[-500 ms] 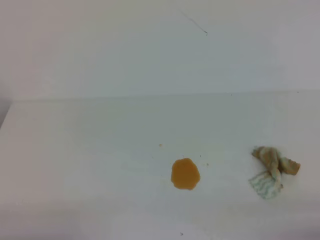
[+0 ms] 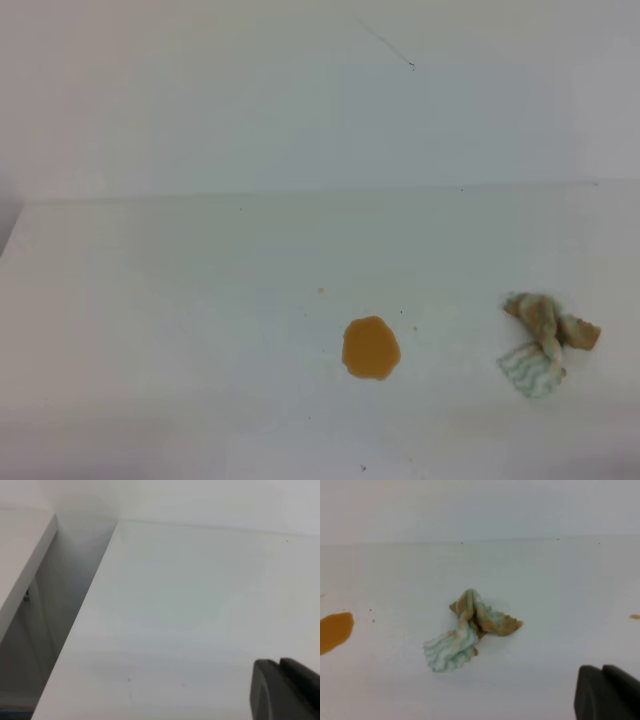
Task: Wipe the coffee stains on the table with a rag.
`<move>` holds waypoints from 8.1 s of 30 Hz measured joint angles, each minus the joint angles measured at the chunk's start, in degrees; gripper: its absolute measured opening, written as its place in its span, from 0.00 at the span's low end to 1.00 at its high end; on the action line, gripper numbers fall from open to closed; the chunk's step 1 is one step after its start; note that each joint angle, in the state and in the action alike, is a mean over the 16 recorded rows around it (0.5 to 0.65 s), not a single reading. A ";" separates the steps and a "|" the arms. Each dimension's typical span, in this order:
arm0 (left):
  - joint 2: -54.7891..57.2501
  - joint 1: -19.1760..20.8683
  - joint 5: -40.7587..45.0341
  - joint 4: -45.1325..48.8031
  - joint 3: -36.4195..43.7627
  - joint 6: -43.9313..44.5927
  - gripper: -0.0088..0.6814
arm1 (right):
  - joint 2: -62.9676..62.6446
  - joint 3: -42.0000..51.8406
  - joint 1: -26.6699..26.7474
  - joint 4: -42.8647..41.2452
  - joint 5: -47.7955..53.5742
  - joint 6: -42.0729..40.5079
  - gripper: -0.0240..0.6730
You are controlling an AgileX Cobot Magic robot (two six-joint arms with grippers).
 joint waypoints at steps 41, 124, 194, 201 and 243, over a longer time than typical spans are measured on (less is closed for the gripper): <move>0.01 0.00 0.00 0.00 0.00 0.00 0.01 | 0.00 0.00 0.00 -0.16 -5.46 -1.17 0.03; 0.01 0.00 -0.05 0.00 0.13 0.00 0.01 | 84.56 -60.22 0.00 13.87 20.18 -18.49 0.32; -0.08 0.00 0.00 0.11 0.00 0.00 0.01 | 122.16 -87.46 16.01 45.26 22.21 -44.05 0.03; -0.36 0.01 0.00 0.11 0.00 0.00 0.01 | 123.58 -87.46 16.66 44.93 27.84 -43.96 0.03; -1.41 0.05 0.00 0.11 0.13 0.00 0.01 | 123.71 -88.14 19.61 43.38 25.40 -41.12 0.03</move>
